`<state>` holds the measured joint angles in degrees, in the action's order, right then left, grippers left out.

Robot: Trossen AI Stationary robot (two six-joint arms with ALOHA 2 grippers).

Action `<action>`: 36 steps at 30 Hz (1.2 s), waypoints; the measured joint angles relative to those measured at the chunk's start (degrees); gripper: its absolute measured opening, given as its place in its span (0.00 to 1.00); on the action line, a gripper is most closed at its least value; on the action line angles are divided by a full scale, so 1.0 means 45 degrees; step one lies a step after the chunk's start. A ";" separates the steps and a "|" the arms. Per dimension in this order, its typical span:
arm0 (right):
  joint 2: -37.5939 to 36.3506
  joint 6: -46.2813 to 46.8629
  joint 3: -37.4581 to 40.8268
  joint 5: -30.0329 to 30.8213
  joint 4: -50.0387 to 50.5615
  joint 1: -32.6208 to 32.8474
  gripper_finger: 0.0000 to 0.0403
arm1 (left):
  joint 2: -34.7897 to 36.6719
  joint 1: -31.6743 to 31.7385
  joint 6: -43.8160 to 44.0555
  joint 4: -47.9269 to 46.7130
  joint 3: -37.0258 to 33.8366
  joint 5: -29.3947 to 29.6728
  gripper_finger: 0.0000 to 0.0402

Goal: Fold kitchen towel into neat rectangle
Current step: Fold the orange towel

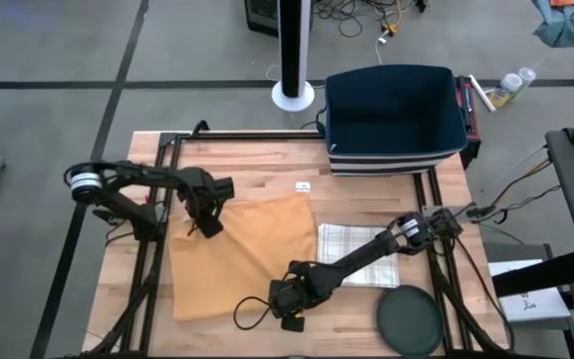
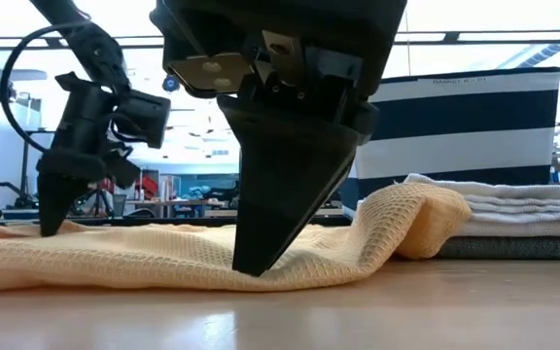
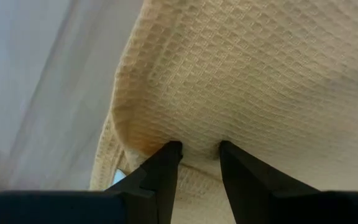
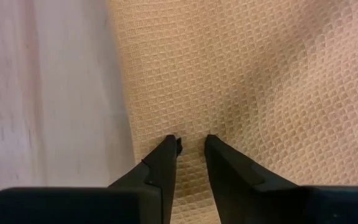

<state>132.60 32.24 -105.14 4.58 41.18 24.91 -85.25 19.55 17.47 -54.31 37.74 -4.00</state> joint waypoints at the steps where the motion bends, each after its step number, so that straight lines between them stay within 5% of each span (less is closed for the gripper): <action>1: -0.0010 0.0008 0.0048 0.0004 -0.0033 0.0019 0.22 | -0.0143 0.0000 -0.0098 -0.0212 0.0104 0.0138 0.28; 17: -0.0115 0.0744 0.0677 0.0240 0.0042 0.0671 0.20 | 0.0587 0.0131 -0.1100 -0.4864 0.2874 0.3024 0.28; 21: -0.0217 0.0848 0.0703 0.0445 0.0062 0.0743 0.18 | 0.1501 0.0144 -0.1010 -0.5341 0.3353 0.2807 0.28; 29: -0.1061 0.0121 0.0778 0.2198 0.0114 0.0441 0.19 | 0.4128 -0.1761 -0.0293 -0.1720 0.1781 -0.1834 0.28; 36: -0.1362 -0.0816 0.0764 0.2524 -0.0245 -0.0106 0.23 | 0.5333 -0.5491 0.2612 0.5064 -0.1133 -0.2340 0.28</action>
<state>126.47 28.57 -101.70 15.94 40.08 24.43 -61.25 -5.16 29.23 -31.52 32.65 -14.53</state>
